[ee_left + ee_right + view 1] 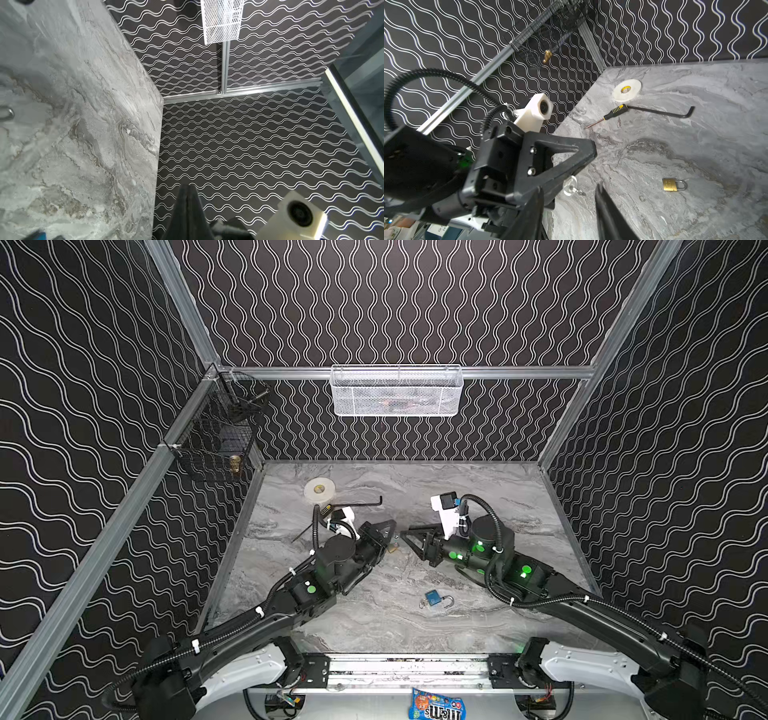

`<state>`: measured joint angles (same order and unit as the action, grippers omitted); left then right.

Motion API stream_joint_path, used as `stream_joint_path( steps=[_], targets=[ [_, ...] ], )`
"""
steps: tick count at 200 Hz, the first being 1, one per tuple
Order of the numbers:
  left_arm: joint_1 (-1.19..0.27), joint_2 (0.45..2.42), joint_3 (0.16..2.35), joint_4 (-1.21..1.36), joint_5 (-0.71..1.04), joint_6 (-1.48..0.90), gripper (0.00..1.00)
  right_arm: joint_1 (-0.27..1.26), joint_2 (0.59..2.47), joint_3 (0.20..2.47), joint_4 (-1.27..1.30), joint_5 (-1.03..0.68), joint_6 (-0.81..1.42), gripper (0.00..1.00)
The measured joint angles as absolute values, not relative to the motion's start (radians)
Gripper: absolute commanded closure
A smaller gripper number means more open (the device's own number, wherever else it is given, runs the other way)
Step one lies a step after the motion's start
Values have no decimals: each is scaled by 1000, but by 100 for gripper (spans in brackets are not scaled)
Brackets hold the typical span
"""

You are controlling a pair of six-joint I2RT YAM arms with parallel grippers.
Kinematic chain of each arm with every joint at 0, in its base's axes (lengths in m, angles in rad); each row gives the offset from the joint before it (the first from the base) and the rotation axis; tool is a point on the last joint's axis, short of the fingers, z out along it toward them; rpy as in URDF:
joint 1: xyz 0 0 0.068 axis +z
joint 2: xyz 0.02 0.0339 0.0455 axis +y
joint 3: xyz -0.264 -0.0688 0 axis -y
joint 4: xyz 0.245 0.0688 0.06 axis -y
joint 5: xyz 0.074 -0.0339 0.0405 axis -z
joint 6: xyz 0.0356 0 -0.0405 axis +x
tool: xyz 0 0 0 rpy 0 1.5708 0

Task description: Unlock with the key

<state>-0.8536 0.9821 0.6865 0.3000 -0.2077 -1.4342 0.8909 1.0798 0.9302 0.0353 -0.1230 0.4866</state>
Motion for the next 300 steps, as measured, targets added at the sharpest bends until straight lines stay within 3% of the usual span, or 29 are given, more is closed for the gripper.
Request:
stream_joint_path(
  steps=[22,67,103,176,300],
  targets=[
    [-798,972,693,302,-149,-1341,100,847,1089,978,-9,-185,499,52],
    [-734,1002,710,336,-1,-1132,100,669,1140,1015,-11,-477,620,52],
    [-730,1013,721,382,63,-1006,100,641,1168,1006,11,-595,669,52],
    [-727,1012,719,446,108,-894,100,639,1233,1010,96,-698,735,55],
    [-727,1056,733,505,148,-884,100,645,1268,964,208,-746,771,73]
  ],
)
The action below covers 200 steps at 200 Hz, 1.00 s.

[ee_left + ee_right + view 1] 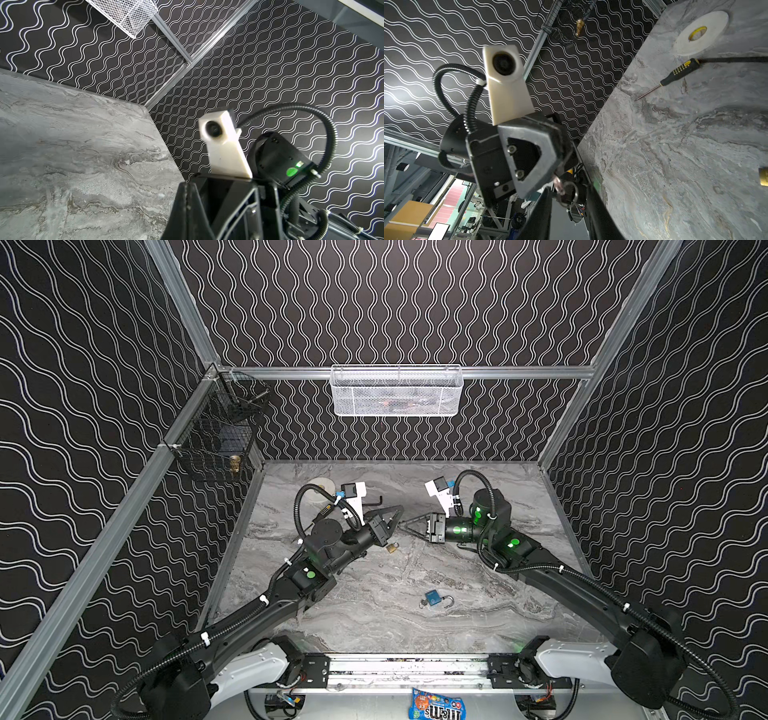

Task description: Unlock with the key

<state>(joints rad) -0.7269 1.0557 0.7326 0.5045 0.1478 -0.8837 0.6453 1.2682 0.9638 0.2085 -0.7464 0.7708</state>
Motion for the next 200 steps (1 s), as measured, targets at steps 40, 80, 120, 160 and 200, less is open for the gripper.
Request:
stream_joint_path(
  steps=[40,80,120,160,200],
  targets=[
    [-727,1062,735,515,160,-883,100,646,1279,963,231,-759,776,76],
    [-727,1064,738,522,165,-883,100,647,1281,963,253,-765,778,79],
    [-727,1072,738,529,171,-883,100,648,1288,963,267,-768,781,79],
    [-727,1072,739,532,176,-880,100,650,1288,971,267,-767,785,79],
    [-727,1067,741,531,176,-863,100,653,1284,980,244,-750,766,77]
  ],
)
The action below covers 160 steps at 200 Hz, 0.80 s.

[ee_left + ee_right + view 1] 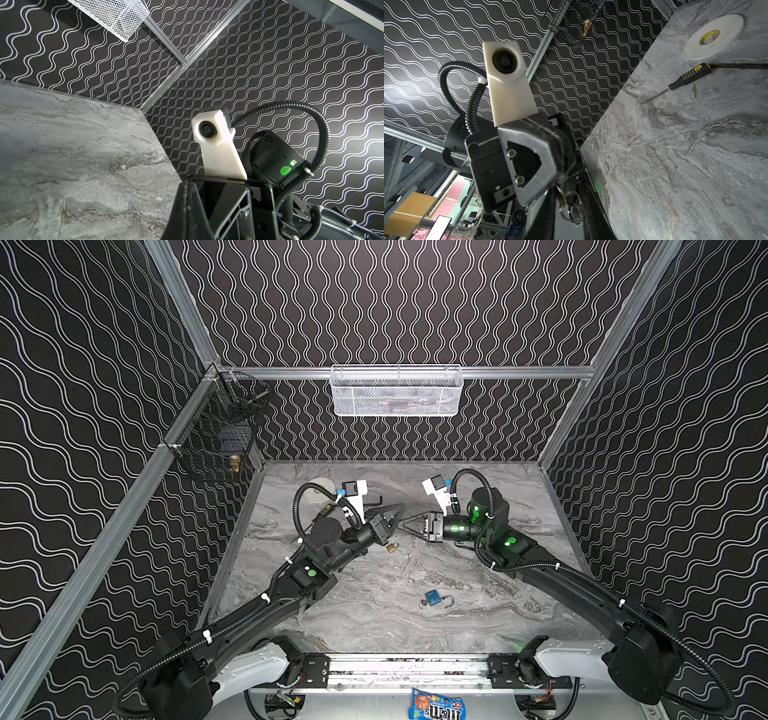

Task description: Unlock with the key

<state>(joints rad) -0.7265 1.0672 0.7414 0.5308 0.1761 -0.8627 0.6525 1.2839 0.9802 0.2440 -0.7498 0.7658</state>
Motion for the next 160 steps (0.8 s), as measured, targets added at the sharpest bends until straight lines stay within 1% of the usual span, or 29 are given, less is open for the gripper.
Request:
stream_joint_path(
  steps=[34,62,92,160],
  targets=[
    [-727,1074,749,530,183,-858,100,653,1278,982,237,-742,747,81],
    [-727,1080,749,530,185,-858,100,653,1278,982,230,-741,743,82],
    [-726,1084,752,527,186,-857,100,653,1283,982,230,-744,740,85],
    [-725,1087,753,522,184,-857,100,653,1287,982,234,-766,741,94]
  ],
)
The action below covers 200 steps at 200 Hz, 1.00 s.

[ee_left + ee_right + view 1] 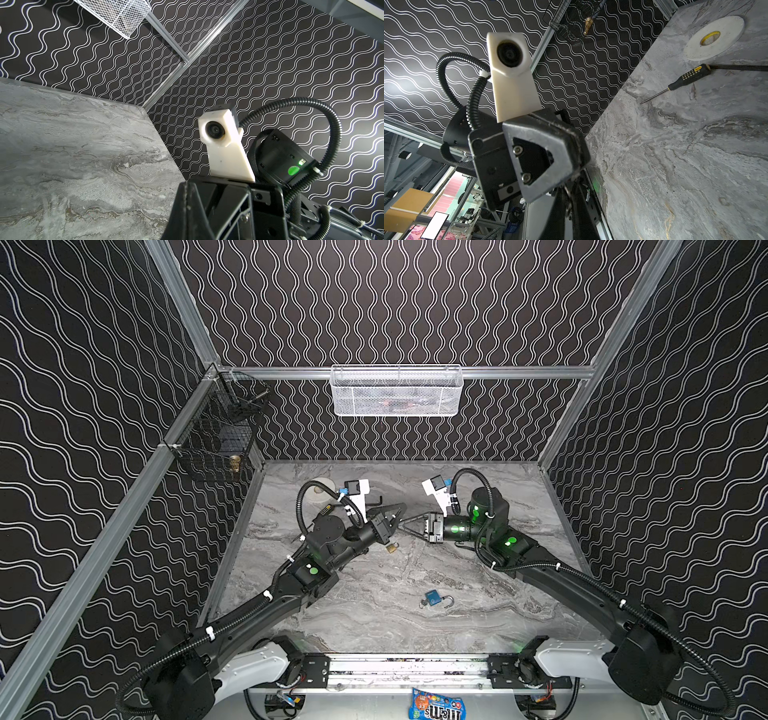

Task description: Unlock with the key

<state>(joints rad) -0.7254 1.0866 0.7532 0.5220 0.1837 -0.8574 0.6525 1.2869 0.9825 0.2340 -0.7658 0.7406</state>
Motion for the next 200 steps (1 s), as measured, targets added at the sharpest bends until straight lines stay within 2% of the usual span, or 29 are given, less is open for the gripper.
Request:
stream_joint_path(
  steps=[37,68,95,105,117,151,200],
  targets=[
    [-725,1085,754,525,185,-857,100,653,1285,982,242,-772,744,100],
    [-725,1085,763,529,190,-857,100,653,1279,982,254,-772,749,100],
    [-726,1085,775,518,199,-852,59,653,1272,982,259,-763,751,100],
    [-727,1082,780,509,216,-850,49,652,1270,982,258,-749,751,100],
    [-727,1076,786,496,218,-849,41,651,1264,982,249,-747,750,100],
    [-726,1046,816,413,185,-823,29,635,1240,966,231,-738,740,100],
    [-725,1062,947,106,52,-739,24,588,1201,913,123,-715,695,100]
  ],
)
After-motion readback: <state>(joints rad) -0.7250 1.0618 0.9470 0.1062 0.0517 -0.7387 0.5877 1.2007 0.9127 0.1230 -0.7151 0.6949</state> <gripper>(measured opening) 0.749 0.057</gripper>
